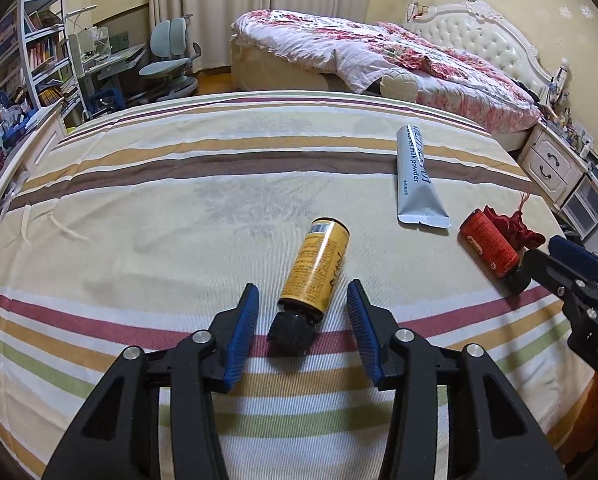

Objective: Collect trash
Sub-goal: 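Grasp the red bottle with the right gripper while the left gripper lifts the yellow bottle, then carry the yellow and red bottles with both grippers over the black bin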

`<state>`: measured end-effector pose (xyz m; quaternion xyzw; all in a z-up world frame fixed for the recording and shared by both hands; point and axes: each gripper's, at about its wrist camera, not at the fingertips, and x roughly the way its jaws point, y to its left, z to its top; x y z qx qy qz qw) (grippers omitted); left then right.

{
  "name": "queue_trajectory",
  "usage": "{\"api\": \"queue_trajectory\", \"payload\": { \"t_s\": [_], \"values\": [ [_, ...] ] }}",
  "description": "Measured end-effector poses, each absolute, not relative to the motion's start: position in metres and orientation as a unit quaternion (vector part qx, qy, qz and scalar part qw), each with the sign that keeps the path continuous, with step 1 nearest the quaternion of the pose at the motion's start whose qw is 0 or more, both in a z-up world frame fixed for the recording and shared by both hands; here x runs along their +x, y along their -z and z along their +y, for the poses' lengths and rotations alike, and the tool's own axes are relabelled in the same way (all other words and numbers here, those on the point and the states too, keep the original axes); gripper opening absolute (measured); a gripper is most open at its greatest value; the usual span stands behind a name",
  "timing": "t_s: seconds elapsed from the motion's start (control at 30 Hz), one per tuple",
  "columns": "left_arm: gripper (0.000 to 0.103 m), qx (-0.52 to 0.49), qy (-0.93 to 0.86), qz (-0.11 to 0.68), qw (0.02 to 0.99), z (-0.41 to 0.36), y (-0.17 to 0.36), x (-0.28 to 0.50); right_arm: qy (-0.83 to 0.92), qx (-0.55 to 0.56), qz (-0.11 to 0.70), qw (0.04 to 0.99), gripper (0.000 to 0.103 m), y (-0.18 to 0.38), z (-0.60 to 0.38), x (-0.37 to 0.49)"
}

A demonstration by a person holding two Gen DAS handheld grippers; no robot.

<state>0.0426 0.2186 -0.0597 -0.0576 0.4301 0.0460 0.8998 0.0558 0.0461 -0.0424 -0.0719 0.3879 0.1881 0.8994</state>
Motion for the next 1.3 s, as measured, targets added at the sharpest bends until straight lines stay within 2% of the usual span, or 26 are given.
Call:
{"api": "queue_trajectory", "payload": {
  "t_s": [0.07, 0.17, 0.4, 0.57, 0.63, 1.3],
  "values": [
    [0.031, -0.051, -0.048, 0.430, 0.900, 0.219, 0.060, 0.044, -0.197, -0.070, 0.395, 0.895, 0.044, 0.045, 0.051, 0.058],
    [0.025, -0.047, -0.047, 0.428, 0.901, 0.222, 0.061, 0.044, -0.202, -0.075, 0.403, 0.889, 0.041, 0.051, 0.059, 0.062],
    [0.025, -0.055, -0.041, 0.425, 0.902, 0.226, 0.061, 0.043, -0.207, -0.085, 0.419, 0.880, 0.040, 0.061, 0.075, 0.070],
    [0.025, -0.062, -0.043, 0.423, 0.903, 0.229, 0.061, 0.042, -0.205, -0.099, 0.419, 0.879, 0.033, 0.064, 0.086, 0.072],
    [0.025, -0.065, -0.045, 0.422, 0.903, 0.231, 0.061, 0.042, -0.202, -0.106, 0.416, 0.880, 0.024, 0.065, 0.089, 0.072],
    [0.025, -0.072, -0.030, 0.381, 0.921, 0.211, 0.039, 0.025, -0.184, -0.059, 0.386, 0.902, 0.023, 0.041, 0.041, 0.044]
  ]
}}
